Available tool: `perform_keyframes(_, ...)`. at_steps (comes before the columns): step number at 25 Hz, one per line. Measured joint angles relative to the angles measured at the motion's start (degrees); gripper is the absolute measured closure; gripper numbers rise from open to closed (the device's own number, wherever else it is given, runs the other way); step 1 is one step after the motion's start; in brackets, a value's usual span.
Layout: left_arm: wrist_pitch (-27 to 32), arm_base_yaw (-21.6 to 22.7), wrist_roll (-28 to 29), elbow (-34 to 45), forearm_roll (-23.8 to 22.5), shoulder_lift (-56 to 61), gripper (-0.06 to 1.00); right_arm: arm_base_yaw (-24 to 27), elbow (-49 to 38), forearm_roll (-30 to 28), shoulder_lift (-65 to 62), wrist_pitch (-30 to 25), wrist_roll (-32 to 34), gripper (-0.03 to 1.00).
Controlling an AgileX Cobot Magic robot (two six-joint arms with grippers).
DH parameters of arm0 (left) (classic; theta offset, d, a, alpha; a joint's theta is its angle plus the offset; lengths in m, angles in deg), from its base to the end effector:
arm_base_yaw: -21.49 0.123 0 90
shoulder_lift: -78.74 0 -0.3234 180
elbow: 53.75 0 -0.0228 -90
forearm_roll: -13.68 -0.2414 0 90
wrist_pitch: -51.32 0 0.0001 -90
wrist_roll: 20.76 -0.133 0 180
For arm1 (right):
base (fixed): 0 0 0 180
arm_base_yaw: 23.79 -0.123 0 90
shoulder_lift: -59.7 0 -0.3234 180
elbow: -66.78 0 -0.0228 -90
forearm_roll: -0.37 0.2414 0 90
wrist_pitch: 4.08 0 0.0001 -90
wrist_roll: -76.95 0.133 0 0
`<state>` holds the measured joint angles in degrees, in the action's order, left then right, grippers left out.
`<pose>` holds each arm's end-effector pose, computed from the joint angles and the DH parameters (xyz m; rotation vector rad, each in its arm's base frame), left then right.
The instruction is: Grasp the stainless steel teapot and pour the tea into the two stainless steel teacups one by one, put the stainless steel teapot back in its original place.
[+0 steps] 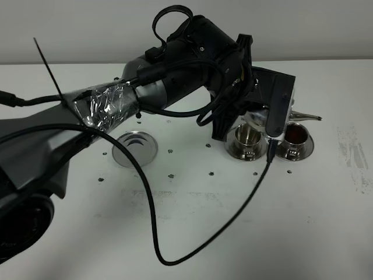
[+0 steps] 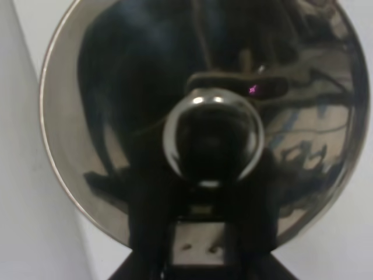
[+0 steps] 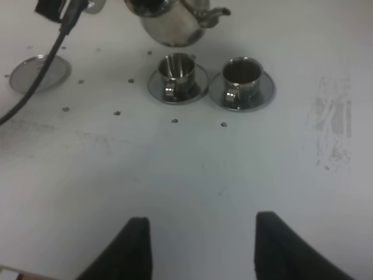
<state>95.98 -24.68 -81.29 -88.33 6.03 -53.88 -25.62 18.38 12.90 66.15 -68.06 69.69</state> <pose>0.3842 -0.3823 0.2448 2.0515 1.4277 0.2616 -0.0231 0.0252 0.2551 -0.1841 2.0521 0.2039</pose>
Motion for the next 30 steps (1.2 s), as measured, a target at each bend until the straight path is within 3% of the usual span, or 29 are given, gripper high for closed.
perform_keyframes(6, 2.33, -2.92, 13.53, 3.64, 4.72, 1.66, 0.71, 0.0, 0.0, 0.56, 0.0, 0.0, 0.0, 0.57)
perform_keyframes(9, 4.69, -3.42, 16.92, 3.72, 5.52, 1.66, 0.71, 0.0, 0.0, 0.72, 0.0, 0.04, 0.0, 0.57)
perform_keyframes(19, 4.97, -5.57, 18.3, 3.72, 10.03, -1.8, 0.71, 0.0, 0.0, 0.83, 0.0, 0.04, 0.0, 0.57)
perform_keyframes(30, 0.13, -5.93, 20.72, 3.72, 11.03, -7.76, 0.71, 0.0, 0.0, 0.83, 0.0, 0.04, 0.0, 0.57)
